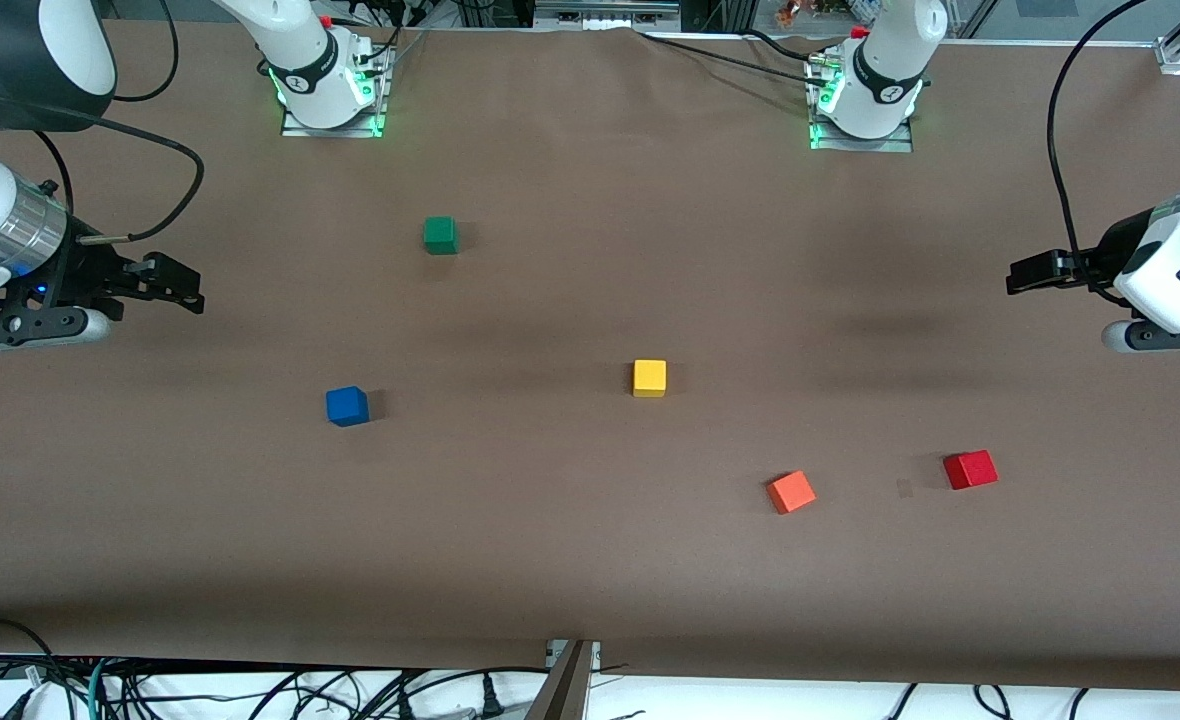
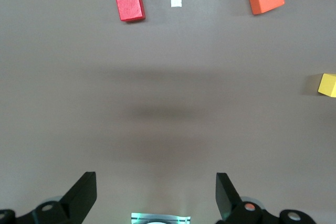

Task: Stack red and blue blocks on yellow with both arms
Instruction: 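Move the left gripper down onto the red cube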

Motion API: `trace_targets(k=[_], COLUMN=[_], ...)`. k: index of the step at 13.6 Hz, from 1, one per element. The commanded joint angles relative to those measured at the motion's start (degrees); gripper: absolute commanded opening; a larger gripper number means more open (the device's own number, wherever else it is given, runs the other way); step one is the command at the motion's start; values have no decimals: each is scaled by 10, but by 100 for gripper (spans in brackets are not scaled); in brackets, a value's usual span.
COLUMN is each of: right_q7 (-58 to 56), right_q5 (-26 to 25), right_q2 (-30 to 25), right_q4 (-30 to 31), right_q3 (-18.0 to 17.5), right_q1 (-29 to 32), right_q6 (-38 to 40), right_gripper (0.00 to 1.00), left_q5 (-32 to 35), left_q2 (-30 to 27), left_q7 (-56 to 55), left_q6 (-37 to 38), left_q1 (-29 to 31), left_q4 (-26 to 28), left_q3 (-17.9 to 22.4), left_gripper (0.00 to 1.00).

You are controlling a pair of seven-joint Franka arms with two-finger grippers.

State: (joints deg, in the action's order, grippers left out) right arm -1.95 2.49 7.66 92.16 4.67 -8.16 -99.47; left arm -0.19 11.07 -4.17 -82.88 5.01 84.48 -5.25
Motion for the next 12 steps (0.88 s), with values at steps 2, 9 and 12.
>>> trace_targets(k=[2,9,12], right_q7=[3,3,3], right_q5=[-7,-7,-8], right_q2=[6,7,11], right_q4=[-17,-18,-17], right_q3=[-11,-11,-11], right_q1=[10,11,11], right_q6=[12,11,10], right_gripper=[100,100,100], left_q5=[12,14,54], left_q2=[10,66,123], left_q7=[10,14,5], left_q6=[8,-10,-90], left_q1=[-5,4,11], left_q4=[-21,-42,-42], left_q3=[-1,4,6], left_gripper=[100,100,100])
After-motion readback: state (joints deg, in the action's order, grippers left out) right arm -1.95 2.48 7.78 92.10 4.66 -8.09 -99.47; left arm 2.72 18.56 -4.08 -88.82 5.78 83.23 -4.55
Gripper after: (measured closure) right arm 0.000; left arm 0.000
